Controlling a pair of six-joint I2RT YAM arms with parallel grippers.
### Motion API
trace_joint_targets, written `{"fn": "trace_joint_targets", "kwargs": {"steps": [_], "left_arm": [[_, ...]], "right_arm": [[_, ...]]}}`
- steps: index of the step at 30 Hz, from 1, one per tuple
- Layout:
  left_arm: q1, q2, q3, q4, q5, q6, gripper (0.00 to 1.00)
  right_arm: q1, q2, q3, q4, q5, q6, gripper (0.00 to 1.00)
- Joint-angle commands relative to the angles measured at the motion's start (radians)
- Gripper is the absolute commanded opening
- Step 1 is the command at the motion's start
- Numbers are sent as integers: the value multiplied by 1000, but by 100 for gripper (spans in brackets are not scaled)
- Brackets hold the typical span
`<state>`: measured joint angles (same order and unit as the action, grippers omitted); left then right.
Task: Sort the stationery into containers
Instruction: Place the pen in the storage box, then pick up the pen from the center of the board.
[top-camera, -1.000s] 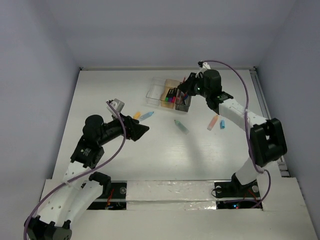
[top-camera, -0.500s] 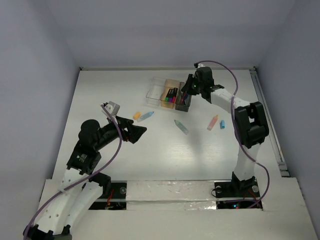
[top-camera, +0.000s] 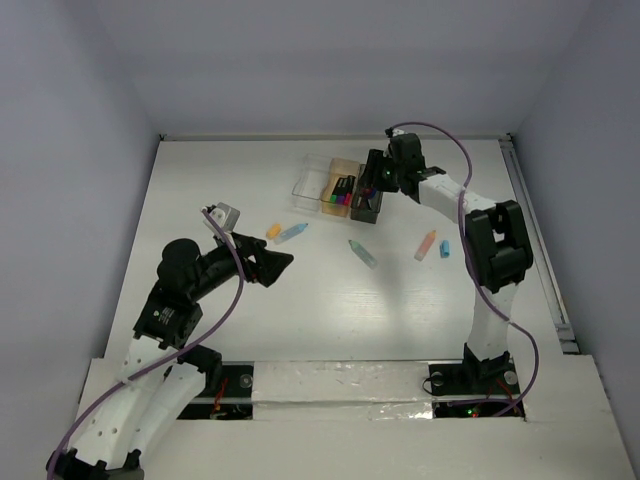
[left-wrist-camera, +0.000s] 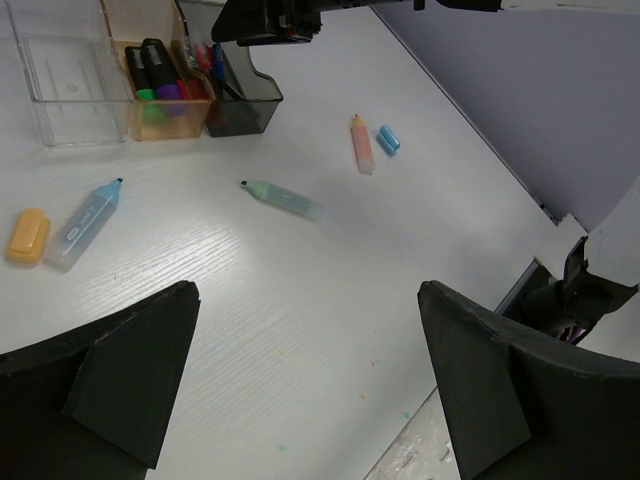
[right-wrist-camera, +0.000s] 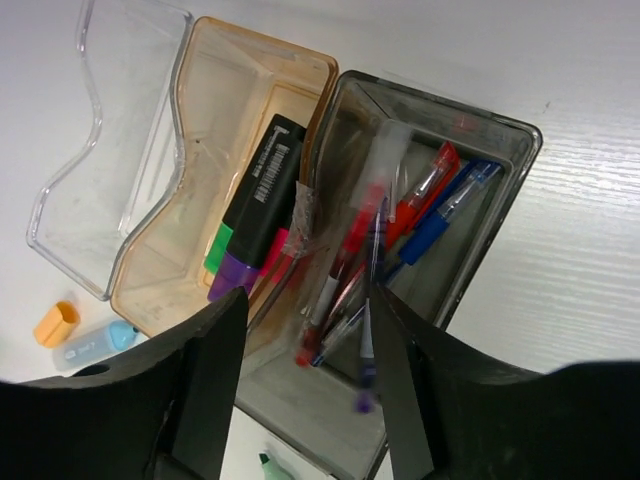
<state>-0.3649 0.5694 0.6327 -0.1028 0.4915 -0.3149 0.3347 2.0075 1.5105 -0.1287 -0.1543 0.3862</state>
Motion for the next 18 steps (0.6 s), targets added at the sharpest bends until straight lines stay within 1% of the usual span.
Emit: {"fn": "trace_joint_targets", "kwargs": {"steps": [1,3,6,7,8,9,11,13,15,16,18], "left_arm": [[-3,1,12,25,-10,2,90],[-3,1,12,25,-14,2,90],[-3,1,12,23,-16,0,90],[-3,1,12,23,-18,2,90],[-3,1,12,23,-19,2,90],[-3,1,12,22,-19,2,90],[-3,-2,12,25,-19,2,90],[-3,-3,13,25,-19,2,90],[-3,-6,15,25,-18,3,90],[-3,-6,15,26,-18,2,90],[-3,-11,18,28,-18,5,90]], "right_arm": [[-2,-59,53,-25,10,-26,60],[-2,-81,30,-20,7,-26,62],[-2,-168,-47,11,-13,-21,62],[18,-200,-118,30,-17,-24,59],[30,-270,-157,35,-17,-29,57],[42,-304,-232,31,-7,-38,52],[85,-386,-301,11,5,-52,50],[110,-414,-375,-55,21,-73,50],[144,-432,-410,-101,54,-96,53],[153,-428,-418,-159,67,-122,58],[180,-408,-412,-213,81,-154,64]]}}
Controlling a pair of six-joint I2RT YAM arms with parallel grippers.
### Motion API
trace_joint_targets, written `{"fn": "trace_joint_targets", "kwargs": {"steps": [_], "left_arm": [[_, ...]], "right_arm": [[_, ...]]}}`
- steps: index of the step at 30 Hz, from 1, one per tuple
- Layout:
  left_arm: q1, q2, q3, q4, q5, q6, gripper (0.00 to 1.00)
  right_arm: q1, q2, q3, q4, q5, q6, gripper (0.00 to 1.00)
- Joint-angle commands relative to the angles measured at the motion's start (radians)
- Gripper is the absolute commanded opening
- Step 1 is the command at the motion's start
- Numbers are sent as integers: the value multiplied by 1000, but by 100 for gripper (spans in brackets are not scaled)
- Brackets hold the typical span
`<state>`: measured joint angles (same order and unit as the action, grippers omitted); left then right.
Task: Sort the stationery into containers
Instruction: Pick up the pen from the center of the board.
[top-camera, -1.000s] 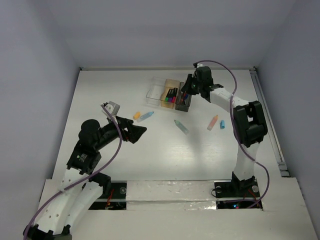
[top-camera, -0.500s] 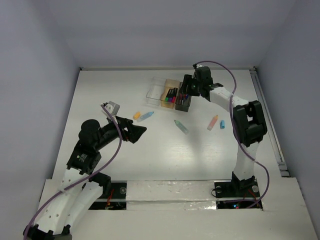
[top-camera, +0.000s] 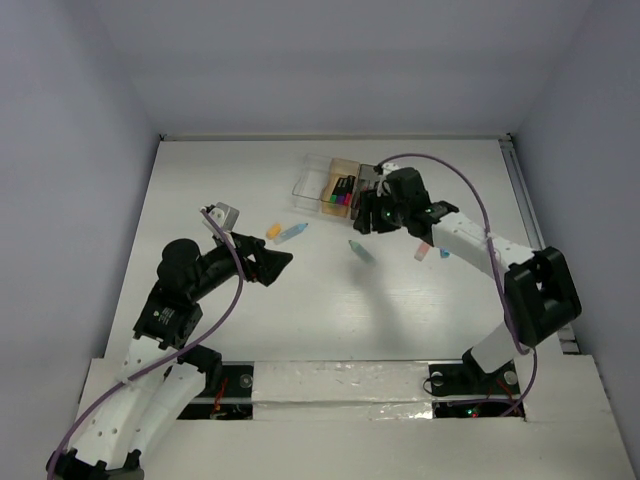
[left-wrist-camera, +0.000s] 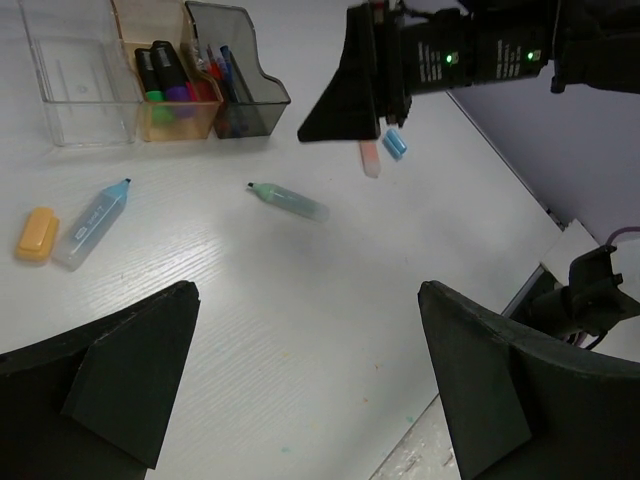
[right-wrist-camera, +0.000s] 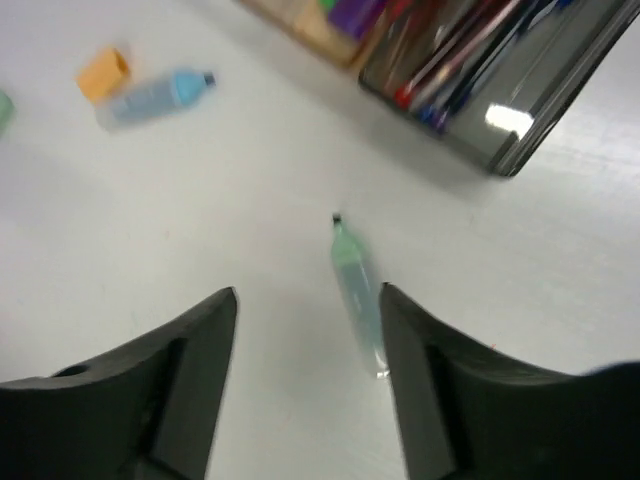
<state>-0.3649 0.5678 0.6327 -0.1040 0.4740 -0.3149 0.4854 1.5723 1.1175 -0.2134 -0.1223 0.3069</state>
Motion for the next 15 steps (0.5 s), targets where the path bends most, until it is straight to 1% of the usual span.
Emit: {"fn": "trace_joint_targets", "kwargs": {"steps": [1,4,5,10,13,14,15], "left_arm": [[-3,-11,21,29,0,7,90],[-3,-17,22,29,-3,8,90],[-3,-20,21,29,-3,8,90],[-3,-28,19,29,-11,8,90],[-3,-26,19,29,-8,8,90],[-3,-26,19,29,-8,8,90],[-3,-26,19,29,-6,8,90]], "right_arm": [[39,57,-12,-162,52,-104,70],[65,115,24,-198,108,-144,78],[65,129,31,-198,111,-153,79],[65,221,100,-211,112,-190,79],[99,279,146,-228,110,-201,77],[120,293,156,-233,116,-203,76],[131,319,166,-244,166,-198,76]]}}
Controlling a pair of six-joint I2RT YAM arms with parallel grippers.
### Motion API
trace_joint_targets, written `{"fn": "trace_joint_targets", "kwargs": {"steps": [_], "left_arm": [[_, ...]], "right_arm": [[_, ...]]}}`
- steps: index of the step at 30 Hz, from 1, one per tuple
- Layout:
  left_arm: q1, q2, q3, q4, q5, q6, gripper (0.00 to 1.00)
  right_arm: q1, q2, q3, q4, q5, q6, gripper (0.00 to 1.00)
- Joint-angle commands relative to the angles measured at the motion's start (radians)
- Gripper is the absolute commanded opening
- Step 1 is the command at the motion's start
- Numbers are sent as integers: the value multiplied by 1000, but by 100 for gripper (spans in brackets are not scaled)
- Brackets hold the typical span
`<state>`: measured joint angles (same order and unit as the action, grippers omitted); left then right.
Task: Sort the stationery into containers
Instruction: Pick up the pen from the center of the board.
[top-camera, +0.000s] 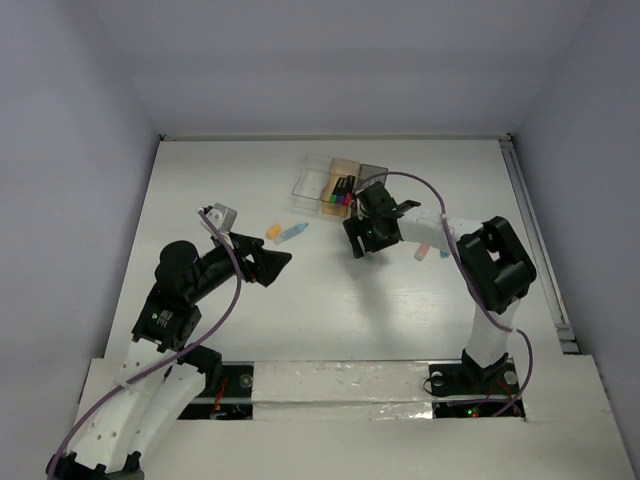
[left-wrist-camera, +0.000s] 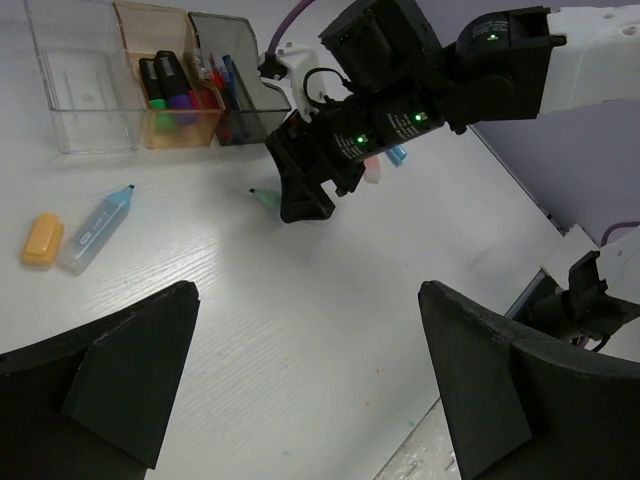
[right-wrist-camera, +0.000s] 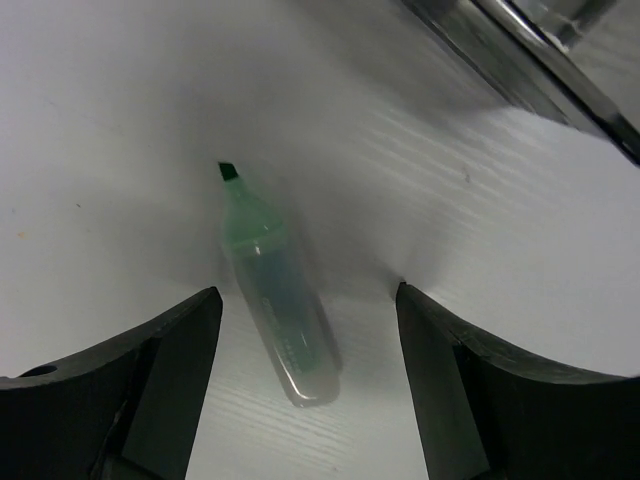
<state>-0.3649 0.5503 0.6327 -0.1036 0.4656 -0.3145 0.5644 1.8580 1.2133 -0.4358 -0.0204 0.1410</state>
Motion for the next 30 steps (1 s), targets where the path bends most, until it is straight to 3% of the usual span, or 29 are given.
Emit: {"fn": "trace_joint_targets", "kwargs": {"steps": [1,6,9,10,11,13,17,23,30], "left_arm": [[-3,-9,18,28,2,8,90],[-3,-7,16,28,4,6,90],[-3,-9,16,30,7,6,90],[-3,-9,15,30,8,6,90],[-3,-9,13,31,11,5,90],[-3,-1,12,38,24,2,88],[-3,29,2,50,64,-3,83],[-3,91,4,44,70,-5,76],[-3,142,4,44,68,-9,73]], "right_arm": [[63,46,83,-29,85,-31,75],[95,107,132,-54,123,-21,66],[95,116,132,-47,108,-6,46],[95,110,130,-34,102,0,31],[95,103,130,-29,94,3,23],[95,83,140,1,82,23,12],[115,-15,138,112,13,92,6],[184,-213,69,419,-119,285,6],[348,-247,94,538,14,342,7]]}}
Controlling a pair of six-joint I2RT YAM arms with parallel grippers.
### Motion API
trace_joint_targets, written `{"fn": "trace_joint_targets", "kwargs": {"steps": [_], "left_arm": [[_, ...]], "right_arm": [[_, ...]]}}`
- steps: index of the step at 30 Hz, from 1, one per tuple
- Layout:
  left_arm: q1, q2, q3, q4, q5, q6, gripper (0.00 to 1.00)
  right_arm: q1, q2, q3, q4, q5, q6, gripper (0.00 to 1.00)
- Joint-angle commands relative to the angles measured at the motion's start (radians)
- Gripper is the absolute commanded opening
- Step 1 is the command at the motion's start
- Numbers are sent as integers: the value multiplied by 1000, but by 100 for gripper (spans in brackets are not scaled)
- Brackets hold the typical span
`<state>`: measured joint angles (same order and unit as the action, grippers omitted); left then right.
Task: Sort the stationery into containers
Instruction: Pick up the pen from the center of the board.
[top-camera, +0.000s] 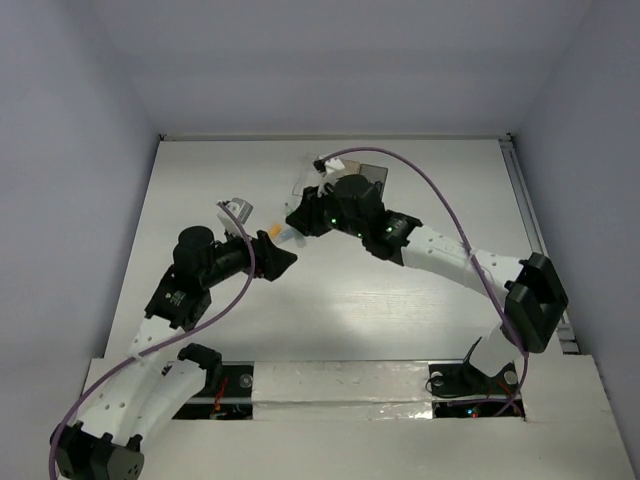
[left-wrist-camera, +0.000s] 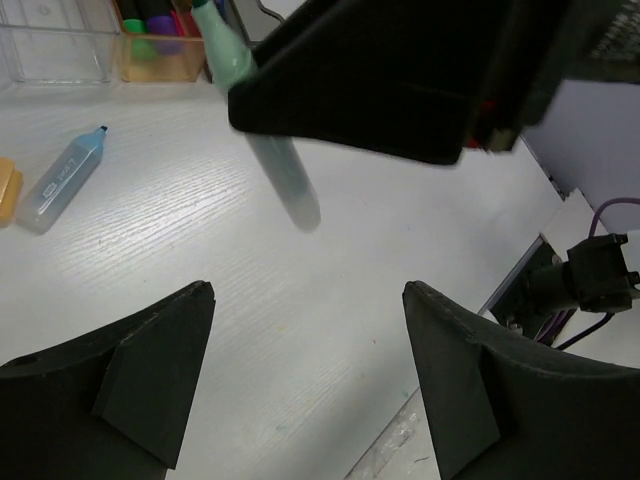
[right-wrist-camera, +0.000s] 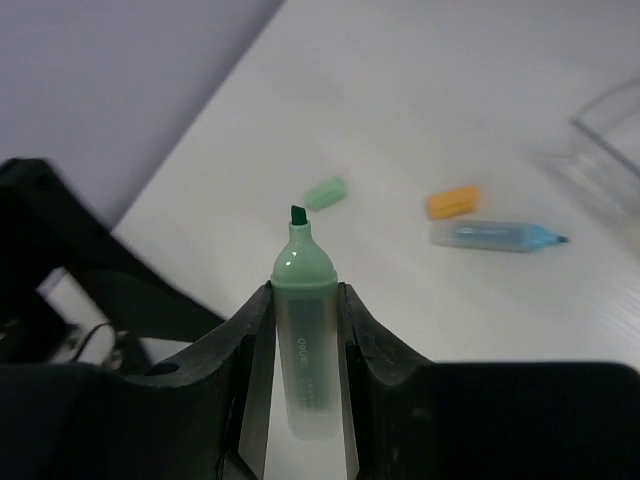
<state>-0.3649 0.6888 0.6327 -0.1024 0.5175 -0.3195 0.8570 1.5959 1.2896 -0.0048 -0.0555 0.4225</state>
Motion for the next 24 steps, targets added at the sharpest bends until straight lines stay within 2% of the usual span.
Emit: {"fn": "trace_joint_targets", "kwargs": {"steps": [1,4,6,8,17,20,23,24], "left_arm": [[-3,2,4,41,16,-4,73],[-3,-8,10,36,-23,-6,69],[-3,-21,10,27,-72,-6,64],[-3,-32,10,23,-97,-6,61],[-3,-28,15,20,-120,-7,47],[-3,-23,15,18,-116,-9,40],[-3,-29,16,17,-125,-7,29],[-3,-32,18,17,-128,-7,22]], "right_arm": [[56,15,16,124,49,68,7],[88,12,5,169,49,93,7],[111,16,10,170,49,94,7],[129,10,-1,199,107,91,7],[194,-1,10,224,168,71,7],[203,-8,-3,247,163,82,7],[203,-16,-13,255,164,87,7],[203,-19,-15,256,163,87,7]]}}
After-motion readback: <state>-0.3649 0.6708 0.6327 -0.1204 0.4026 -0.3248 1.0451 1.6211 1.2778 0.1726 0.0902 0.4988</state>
